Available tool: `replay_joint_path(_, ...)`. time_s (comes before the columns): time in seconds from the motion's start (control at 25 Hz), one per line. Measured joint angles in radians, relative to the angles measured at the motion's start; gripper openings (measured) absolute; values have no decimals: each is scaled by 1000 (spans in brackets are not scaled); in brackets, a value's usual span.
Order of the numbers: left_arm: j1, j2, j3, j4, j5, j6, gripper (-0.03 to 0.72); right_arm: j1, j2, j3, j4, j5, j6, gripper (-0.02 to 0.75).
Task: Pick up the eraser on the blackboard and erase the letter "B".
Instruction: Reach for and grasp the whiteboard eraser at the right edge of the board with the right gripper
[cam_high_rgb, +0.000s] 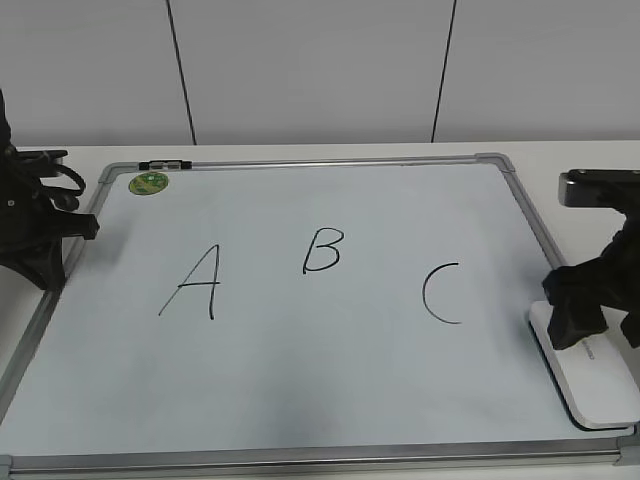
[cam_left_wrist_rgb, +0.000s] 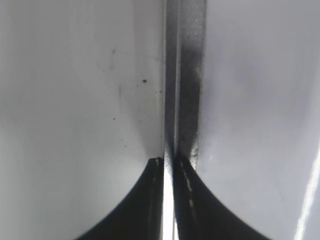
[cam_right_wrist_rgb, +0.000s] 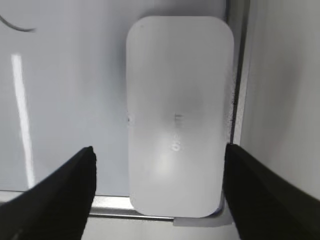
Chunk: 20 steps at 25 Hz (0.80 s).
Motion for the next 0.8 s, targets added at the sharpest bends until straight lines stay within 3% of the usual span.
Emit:
replay_joint_path(0.2, 0, 0, 0, 0, 0, 0, 29, 0, 50, -26, -16, 15, 19, 591)
replay_joint_path(0.4, 0, 0, 0, -2, 0, 0, 29, 0, 70, -26, -27, 17, 20, 628)
replay_joint_path(0.44, 0, 0, 0, -2, 0, 0, 29, 0, 72, -26, -33, 17, 20, 666)
replay_joint_path(0.8, 0, 0, 0, -4, 0, 0, 29, -34, 107, -28, -35, 17, 44, 671)
